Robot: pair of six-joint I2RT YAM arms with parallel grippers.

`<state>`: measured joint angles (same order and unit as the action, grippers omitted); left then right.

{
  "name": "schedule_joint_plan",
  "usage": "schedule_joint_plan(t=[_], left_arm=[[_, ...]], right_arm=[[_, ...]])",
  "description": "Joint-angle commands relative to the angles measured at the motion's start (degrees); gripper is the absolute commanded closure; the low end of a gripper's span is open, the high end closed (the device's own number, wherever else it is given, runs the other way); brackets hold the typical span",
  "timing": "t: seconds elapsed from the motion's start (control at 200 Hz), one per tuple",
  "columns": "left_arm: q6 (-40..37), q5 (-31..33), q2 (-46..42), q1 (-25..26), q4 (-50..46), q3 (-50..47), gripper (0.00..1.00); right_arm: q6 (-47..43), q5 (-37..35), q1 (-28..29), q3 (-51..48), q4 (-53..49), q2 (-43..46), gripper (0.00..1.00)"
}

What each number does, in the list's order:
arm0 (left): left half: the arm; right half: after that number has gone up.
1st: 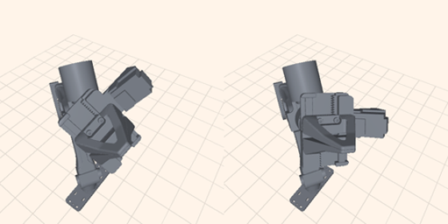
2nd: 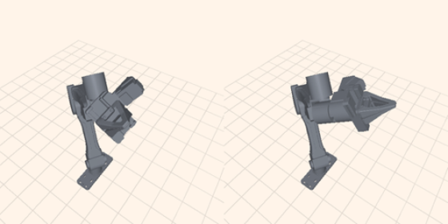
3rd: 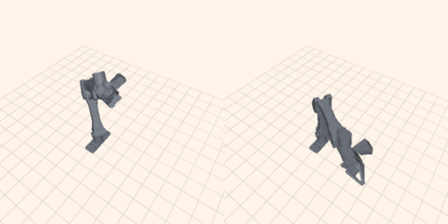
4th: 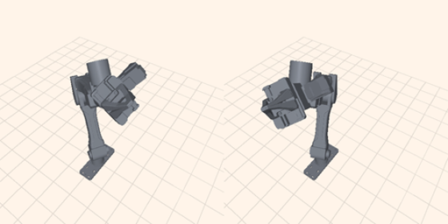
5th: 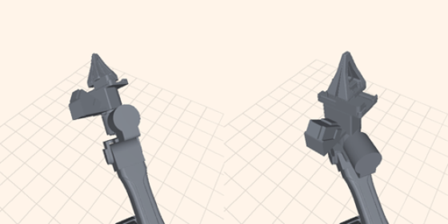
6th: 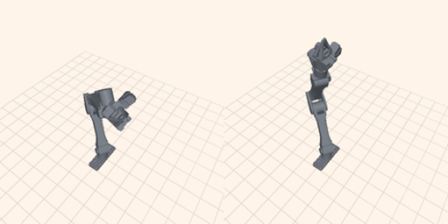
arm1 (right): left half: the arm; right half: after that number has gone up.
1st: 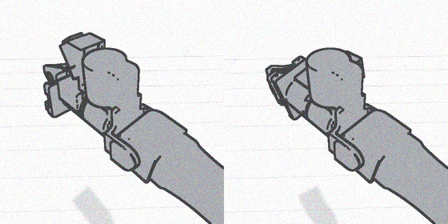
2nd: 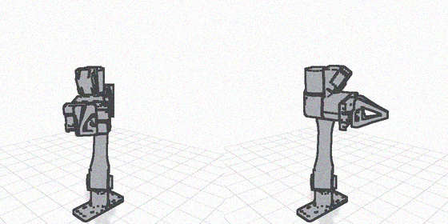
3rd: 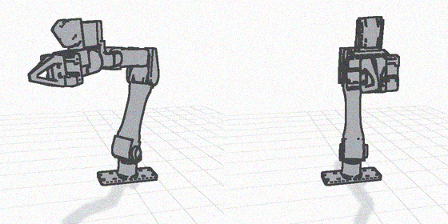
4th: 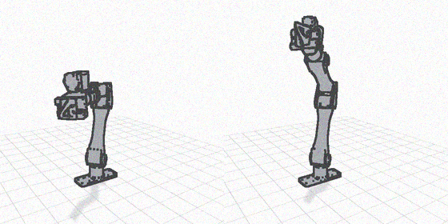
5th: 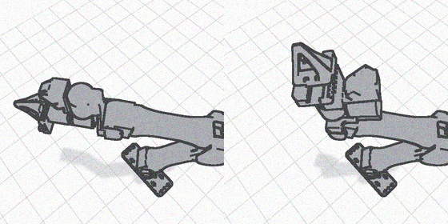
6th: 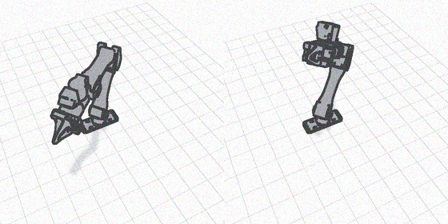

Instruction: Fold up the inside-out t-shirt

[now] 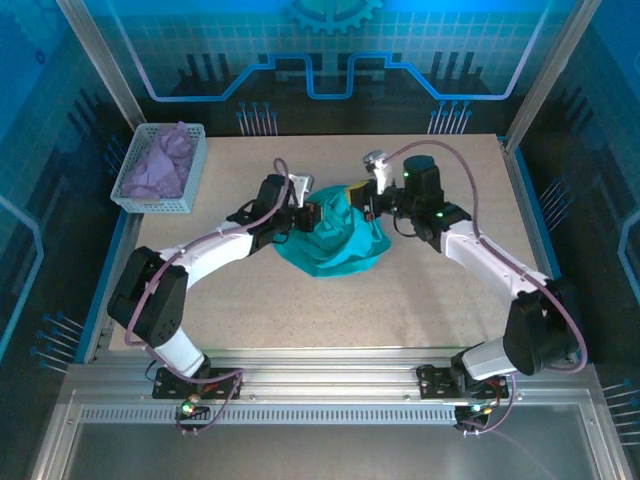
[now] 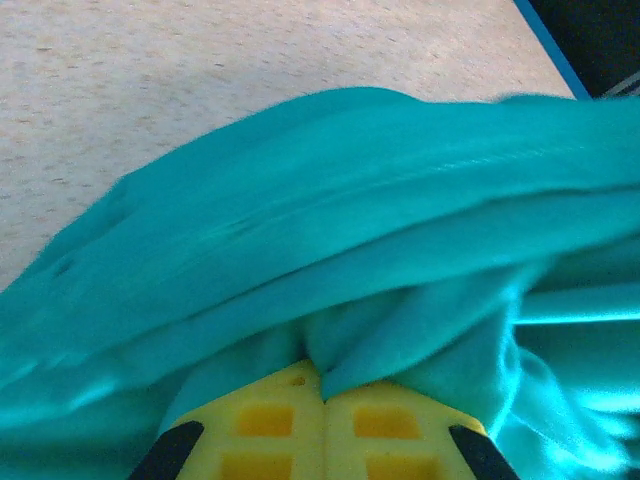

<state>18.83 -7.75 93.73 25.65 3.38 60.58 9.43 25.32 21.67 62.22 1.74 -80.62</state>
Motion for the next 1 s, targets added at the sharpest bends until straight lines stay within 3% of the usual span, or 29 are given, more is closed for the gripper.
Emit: schedule_joint_plan(t=[0.0,0.16,0.37,0.515,0.63,0.69,0.85,0.995], left_arm=[[6.9,2.0,-0.1,-4.3,1.0,-2.1,1.0],[10.4,0.8,-0.3,-6.8,1.8,-5.3,1.0],[12.9,5.7,-0.4,-7.0,-0.9,-8.7,1.0],[14.9,0.3,-1.7,-6.9,4.8,-14.8,1.0],[14.6,-0.2,-4.3,-6.9,5.4,-17.8,0.67],[14.0,0.3,-6.7,-6.9,4.9,-19.1,0.58],[8.9,1.0,-12.0,-6.6,5.5,-20.9,0.42],[1.4,0.5,-12.4,-4.3,2.9,-16.7,0.38]], right_arm=[[1.7,5.8,-4.1,1.9,2.3,6.3,1.0],[3.6,7.1,-5.4,-0.3,2.6,9.3,1.0],[4.2,2.5,-5.3,-6.2,0.2,8.5,1.0],[3.9,-1.1,-5.1,-10.4,-5.3,7.3,1.0],[5.8,2.1,-4.9,-15.3,-5.4,7.2,1.0],[6.6,3.6,-4.3,-17.5,-5.4,7.4,1.0],[7.3,4.1,-2.2,-22.0,-5.6,9.3,1.0],[7.3,3.7,-1.7,-24.2,-6.3,12.2,1.0]])
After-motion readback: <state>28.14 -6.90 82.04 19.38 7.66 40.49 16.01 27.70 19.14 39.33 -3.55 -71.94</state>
